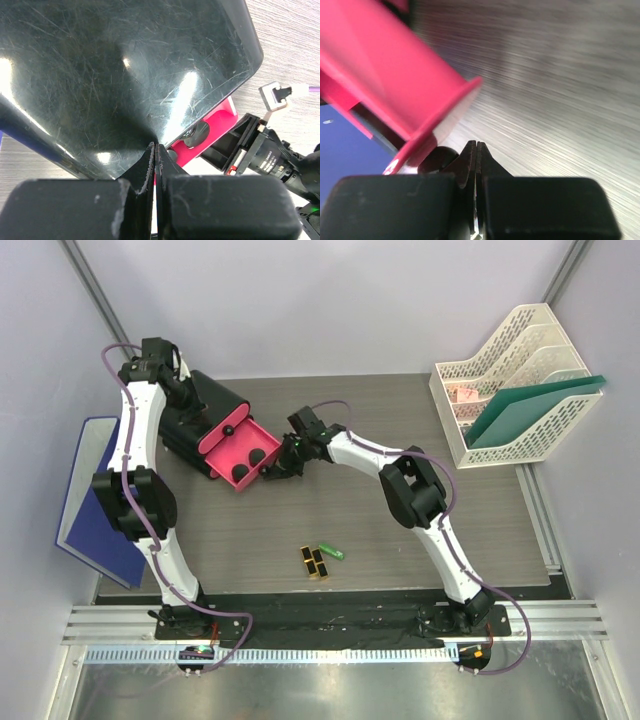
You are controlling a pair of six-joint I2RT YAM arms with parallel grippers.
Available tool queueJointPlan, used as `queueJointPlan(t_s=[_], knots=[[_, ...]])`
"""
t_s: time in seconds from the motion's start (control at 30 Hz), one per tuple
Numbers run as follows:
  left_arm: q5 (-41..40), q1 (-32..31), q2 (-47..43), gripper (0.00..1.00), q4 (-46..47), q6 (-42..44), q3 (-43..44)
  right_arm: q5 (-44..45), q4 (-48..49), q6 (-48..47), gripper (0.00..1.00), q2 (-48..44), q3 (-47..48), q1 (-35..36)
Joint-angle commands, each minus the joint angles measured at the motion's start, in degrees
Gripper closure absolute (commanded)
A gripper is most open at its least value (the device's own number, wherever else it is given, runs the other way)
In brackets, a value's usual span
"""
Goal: Organize the makeup
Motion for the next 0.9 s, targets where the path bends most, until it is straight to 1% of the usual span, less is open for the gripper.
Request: queueJointPlan(t_s=[0.0, 0.13, 0.43, 0.57, 0.67, 0.7, 0.73, 0.87], knots=[[-3.3, -0.1, 2.6, 1.00, -4.6, 1.9, -0.2, -3.7, 13.8, 3.7, 0.99, -3.4, -0.1, 0.5], [-3.3, -0.1, 2.6, 1.00, -4.6, 2.0, -0.2, -3.7, 16.8, 4.5, 0.99, -2.8, 0.5, 0.6], [-3.3, -0.1, 2.6, 1.00, -4.8, 2.2, -0.6, -4.0, 18.9, 6.7, 0.99, 6.8, 12.7, 0.6], [-3.2, -0.1, 2.4, 1.00, -4.9, 2.2, -1.2, -2.8, 21.8, 10.0, 0.99, 9.7, 18.7, 0.5], [-3.3, -0.1, 2.2, 1.00, -4.8, 2.4, -1.6, -2.1, 24.0, 12.8, 0.99, 11.4, 20.7, 0.5], [-3.3, -0.1, 2.3, 1.00, -4.7, 2.4, -1.8, -1.7, 27.5, 13.7, 0.99, 11.9, 20.8, 0.6], [-3.4, -0.1, 2.2, 1.00, -4.7, 2.4, -2.0, -1.6, 28.4, 14.4, 0.99, 12.3, 21.2, 0.5], [-3.4, 0.0, 2.1, 1.00, -4.7, 2.5, -2.3, -1.4, 31.8, 18.2, 0.99, 15.9, 25.7, 0.5]])
